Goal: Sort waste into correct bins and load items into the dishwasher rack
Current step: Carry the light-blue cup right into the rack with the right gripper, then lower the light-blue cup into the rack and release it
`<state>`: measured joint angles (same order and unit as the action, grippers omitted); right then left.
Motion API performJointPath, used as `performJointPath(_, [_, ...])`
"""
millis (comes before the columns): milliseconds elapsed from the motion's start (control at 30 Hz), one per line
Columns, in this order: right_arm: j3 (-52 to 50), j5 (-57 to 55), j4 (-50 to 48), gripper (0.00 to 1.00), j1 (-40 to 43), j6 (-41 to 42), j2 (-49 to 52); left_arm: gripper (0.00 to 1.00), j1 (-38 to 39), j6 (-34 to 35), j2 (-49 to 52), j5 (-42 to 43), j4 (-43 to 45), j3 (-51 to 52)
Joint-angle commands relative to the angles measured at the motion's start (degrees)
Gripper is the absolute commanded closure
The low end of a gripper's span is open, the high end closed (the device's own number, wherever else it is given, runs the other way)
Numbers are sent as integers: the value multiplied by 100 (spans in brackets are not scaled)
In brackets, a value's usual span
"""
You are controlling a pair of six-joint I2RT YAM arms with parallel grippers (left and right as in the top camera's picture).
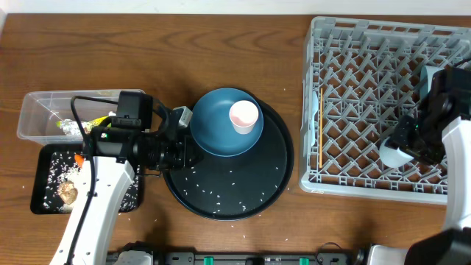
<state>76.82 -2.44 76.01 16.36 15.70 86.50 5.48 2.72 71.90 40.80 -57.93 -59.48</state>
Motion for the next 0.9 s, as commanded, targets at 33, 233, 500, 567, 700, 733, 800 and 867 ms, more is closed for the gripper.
performJointPath(33, [70,-146,-48,99,92,-122,190,94,11,-81,-7,-146,-9,42])
performJointPath(233, [37,-142,-223,99,92,-122,310,94,11,-81,-7,-146,-9,42])
performJointPath(500, [-87,-133,-470,99,92,-120,356,94,11,-81,-7,-146,-11,42])
performJointPath(567, [-90,-94,-468,99,92,-120,363,94,11,-81,-7,-146,-11,42])
performJointPath(700, [-149,-94,-470,99,87,-122,363,94,13,-81,-7,-146,-11,42])
performJointPath(733, [-179,-72,-487,99,87,-122,363,94,11,-81,-7,-146,-11,42])
performJointPath(800, [-269,-7,-529,99,87,-122,363,94,13,-81,-7,-146,-11,42])
performJointPath(867, [-361,79,-603,99,87,-120,363,94,11,-81,-7,-146,-11,42])
